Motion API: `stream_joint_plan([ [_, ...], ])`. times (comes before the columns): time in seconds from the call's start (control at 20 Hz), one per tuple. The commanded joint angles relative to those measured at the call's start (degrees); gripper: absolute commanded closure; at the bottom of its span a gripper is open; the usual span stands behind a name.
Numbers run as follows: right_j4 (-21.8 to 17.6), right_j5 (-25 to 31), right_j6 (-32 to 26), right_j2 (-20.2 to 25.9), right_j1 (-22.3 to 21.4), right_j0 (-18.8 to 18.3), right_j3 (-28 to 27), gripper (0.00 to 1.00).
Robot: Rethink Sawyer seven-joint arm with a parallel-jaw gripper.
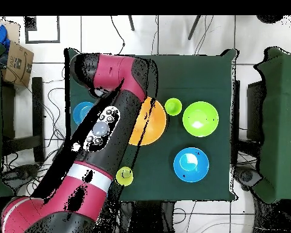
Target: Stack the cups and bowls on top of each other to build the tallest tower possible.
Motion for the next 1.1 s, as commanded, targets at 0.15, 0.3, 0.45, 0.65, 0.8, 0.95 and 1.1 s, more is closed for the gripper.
stream_joint_plan([
  [0.15, -3.87, 1.03, -1.22, 8.57, 3.51, 0.78, -0.25, 1.0],
  [0.3, -3.67, 1.49, -0.49, 8.84, 4.09, 0.89, -1.17, 1.0],
  [0.45, -3.61, 2.55, 0.05, 8.75, 4.33, 1.21, -1.93, 1.0],
  [0.65, -3.8, 3.51, 0.25, 8.28, 4.82, 1.56, -2.87, 1.0],
  [0.8, -3.82, 3.22, 0.37, 8.15, 5.38, 1.66, -3.3, 1.0],
  [0.95, -3.99, 3.31, 0.04, 8.02, 5.63, 1.81, -3.54, 1.0],
  [1.1, -3.94, 3.54, 0.13, 7.93, 5.78, 1.98, -3.81, 1.0],
])
